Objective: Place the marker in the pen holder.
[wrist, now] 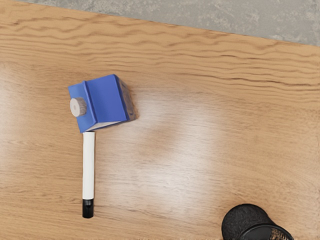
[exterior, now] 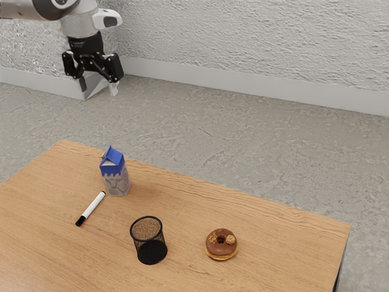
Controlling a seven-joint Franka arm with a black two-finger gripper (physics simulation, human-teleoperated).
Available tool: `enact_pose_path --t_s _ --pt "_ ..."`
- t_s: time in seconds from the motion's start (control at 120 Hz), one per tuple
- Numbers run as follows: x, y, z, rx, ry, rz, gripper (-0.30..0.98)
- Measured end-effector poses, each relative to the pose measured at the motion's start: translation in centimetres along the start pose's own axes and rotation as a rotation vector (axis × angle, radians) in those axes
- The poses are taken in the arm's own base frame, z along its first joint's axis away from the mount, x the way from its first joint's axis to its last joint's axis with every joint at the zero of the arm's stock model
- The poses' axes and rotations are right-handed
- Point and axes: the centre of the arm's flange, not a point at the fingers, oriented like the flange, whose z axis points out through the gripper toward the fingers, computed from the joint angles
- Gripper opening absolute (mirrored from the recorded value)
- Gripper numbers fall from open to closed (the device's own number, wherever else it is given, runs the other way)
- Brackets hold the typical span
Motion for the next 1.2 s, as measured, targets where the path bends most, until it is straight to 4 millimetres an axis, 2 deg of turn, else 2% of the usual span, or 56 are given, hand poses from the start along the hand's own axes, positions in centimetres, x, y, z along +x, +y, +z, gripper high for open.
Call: enact_pose_path --t_s 0.117,0.242,0.275,0.292,0.367,0.417,0.633,0.808,0.917,1.075,1.2 --pt "-0.2 0.4 -0.3 -0.002 0.001 -0.002 0.69" --pt "-0.4 -0.2 -0.5 -0.003 0.0 -0.019 0.69" --pt "-1.1 -0.5 -0.1 -0.003 -0.009 -0.024 0.69" --pt "-1.6 -0.6 0.6 -0.004 -0.019 -0.026 0.69" --pt "-3.2 -1.2 8.1 0.009 -0.12 -0.036 0.69" --pt "-3.9 -1.8 12.0 0.016 -0.155 -0.044 0.69" --pt "-5.8 -6.4 23.6 0.015 -0.188 -0.136 0.69" --pt "-6.0 -8.6 26.9 0.017 -0.153 -0.179 0.69" --pt "-4.7 -9.4 29.4 0.05 -0.115 -0.162 0.69" --pt "-2.0 -8.0 32.1 0.077 -0.049 -0.092 0.69" --pt "-2.7 -8.1 35.4 0.072 -0.037 -0.074 0.69"
